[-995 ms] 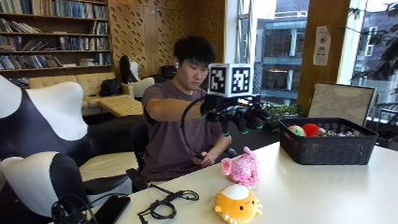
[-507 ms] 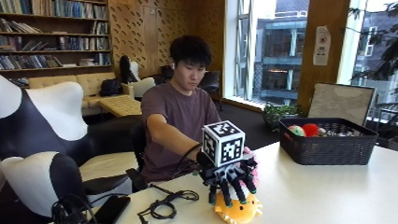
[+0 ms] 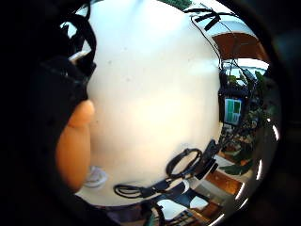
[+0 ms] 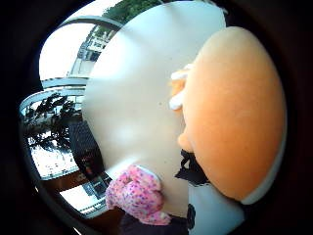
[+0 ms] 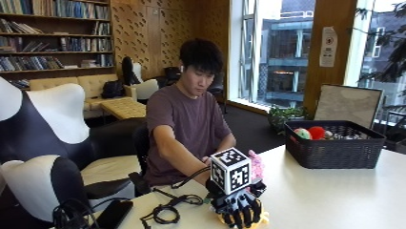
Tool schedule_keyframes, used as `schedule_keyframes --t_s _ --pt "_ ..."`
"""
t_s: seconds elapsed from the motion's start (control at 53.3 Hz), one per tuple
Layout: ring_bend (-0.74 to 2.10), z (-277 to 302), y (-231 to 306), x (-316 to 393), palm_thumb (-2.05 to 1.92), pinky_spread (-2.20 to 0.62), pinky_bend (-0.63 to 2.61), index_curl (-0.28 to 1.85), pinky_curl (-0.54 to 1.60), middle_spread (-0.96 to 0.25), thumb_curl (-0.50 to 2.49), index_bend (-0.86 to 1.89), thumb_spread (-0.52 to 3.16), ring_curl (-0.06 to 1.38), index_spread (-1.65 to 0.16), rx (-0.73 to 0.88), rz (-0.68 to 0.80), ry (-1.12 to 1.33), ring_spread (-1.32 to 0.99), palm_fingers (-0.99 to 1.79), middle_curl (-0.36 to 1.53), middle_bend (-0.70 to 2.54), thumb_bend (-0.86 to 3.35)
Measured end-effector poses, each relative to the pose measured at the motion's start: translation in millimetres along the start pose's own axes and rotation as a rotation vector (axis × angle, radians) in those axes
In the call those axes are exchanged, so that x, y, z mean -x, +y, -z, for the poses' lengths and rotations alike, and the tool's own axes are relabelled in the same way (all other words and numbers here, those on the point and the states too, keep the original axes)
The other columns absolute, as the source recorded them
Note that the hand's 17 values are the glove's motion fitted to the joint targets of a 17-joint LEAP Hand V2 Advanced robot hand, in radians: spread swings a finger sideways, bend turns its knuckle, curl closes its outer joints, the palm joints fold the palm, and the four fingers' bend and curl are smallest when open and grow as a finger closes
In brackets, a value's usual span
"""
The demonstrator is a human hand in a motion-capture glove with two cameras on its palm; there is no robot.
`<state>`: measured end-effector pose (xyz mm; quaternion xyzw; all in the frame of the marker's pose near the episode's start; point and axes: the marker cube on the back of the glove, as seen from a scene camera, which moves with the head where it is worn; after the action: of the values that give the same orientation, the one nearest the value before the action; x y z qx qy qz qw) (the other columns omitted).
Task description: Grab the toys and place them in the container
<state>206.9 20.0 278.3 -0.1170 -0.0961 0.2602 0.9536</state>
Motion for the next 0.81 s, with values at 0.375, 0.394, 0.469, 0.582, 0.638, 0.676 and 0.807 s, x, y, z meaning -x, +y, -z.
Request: schedule_keyframes --t_s 0.375,0.394,0.469,0.582,0.638,0.676,0.807 --pt "1.18 89 0 35 0.62 -0.33 1.02 0.37 0.43 -0.29 0.65 0.63 0.82 0.6 -0.37 -0.194 0.078 -0.09 -0.35 1.11 0.65 0.93 0.18" --pt "1.19 100 1 40 0.62 -0.34 1.02 0.38 0.44 -0.29 0.66 0.66 0.8 0.61 -0.37 -0.198 0.088 -0.085 -0.35 1.1 0.66 0.94 0.17" --pt "1.22 148 6 68 0.62 -0.35 1.03 0.44 0.46 -0.29 0.7 0.75 0.73 0.63 -0.39 -0.216 0.14 -0.079 -0.36 1.07 0.72 1.0 0.16" --pt "1.26 209 16 121 0.63 -0.37 1.06 0.52 0.49 -0.29 0.75 0.83 0.65 0.65 -0.4 -0.259 0.234 -0.088 -0.37 1.03 0.78 1.05 0.14" --pt "1.28 235 23 150 0.63 -0.37 1.08 0.56 0.51 -0.29 0.77 0.86 0.61 0.67 -0.4 -0.291 0.282 -0.061 -0.37 1.0 0.8 1.07 0.13" --pt "1.29 250 27 172 0.63 -0.37 1.09 0.59 0.52 -0.29 0.79 0.88 0.59 0.67 -0.4 -0.313 0.312 -0.034 -0.37 0.99 0.82 1.09 0.13" --pt "1.33 282 46 258 0.64 -0.37 1.13 0.67 0.55 -0.29 0.84 0.92 0.53 0.69 -0.41 -0.354 0.463 0.005 -0.37 0.94 0.86 1.12 0.11"
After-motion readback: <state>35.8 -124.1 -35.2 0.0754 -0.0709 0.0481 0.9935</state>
